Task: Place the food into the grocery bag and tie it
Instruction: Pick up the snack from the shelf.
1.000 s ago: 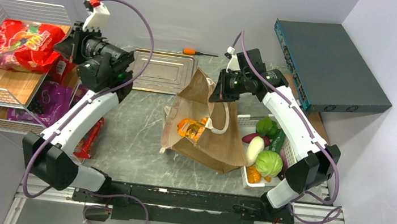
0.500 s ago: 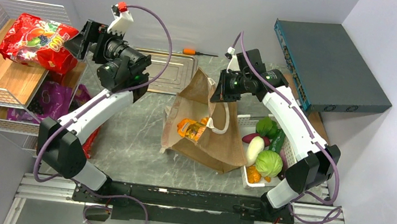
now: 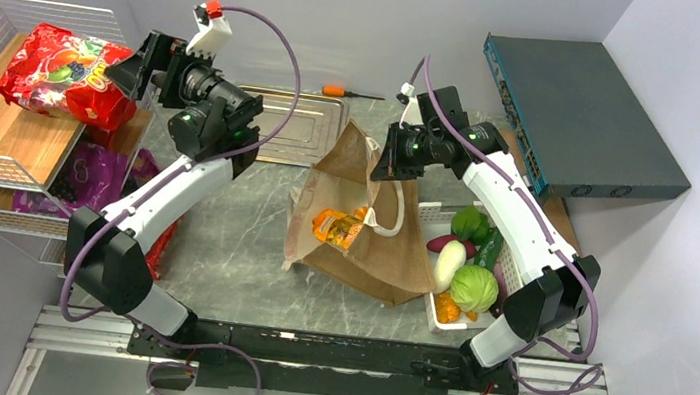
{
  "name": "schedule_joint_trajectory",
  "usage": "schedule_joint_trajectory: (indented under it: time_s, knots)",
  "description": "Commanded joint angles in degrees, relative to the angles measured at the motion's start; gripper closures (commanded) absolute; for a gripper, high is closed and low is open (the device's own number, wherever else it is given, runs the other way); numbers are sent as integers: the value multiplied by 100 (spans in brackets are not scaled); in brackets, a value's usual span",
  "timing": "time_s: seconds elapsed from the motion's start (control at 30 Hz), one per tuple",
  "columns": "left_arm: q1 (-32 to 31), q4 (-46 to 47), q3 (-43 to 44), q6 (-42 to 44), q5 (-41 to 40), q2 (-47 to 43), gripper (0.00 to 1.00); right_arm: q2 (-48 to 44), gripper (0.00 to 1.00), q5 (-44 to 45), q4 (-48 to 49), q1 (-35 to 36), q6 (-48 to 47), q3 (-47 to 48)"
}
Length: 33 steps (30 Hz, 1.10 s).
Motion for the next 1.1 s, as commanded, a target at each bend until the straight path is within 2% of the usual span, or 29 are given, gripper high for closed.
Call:
schedule_joint_trajectory:
  time_s: [0.0,0.23,0.57,0.63,0.73,0.83,1.07]
  knots:
    - [275,478,159,530,326,-105,1,-100,100,53,-182,7,-95,96]
    - [700,330,-557,310,491,-398,0,-59,100,38,-201,40,-94,181]
    - [861,132,-693,116,492,-503,2,-90,100,56,-203,71,-88,162]
    - [870,148,-740,131,494,-536,15,-100,100,51,-201,75,-88,152]
    - [874,133,-789,118,476,-598,40,-100,100,47,-192,68,-88,148]
    - [874,120,-825,112,455,-649,60,-99,100,40,-192,74,-87,143]
    - [788,158,-764,125,349,-705,94,-85,100,55,-201,75,-85,156]
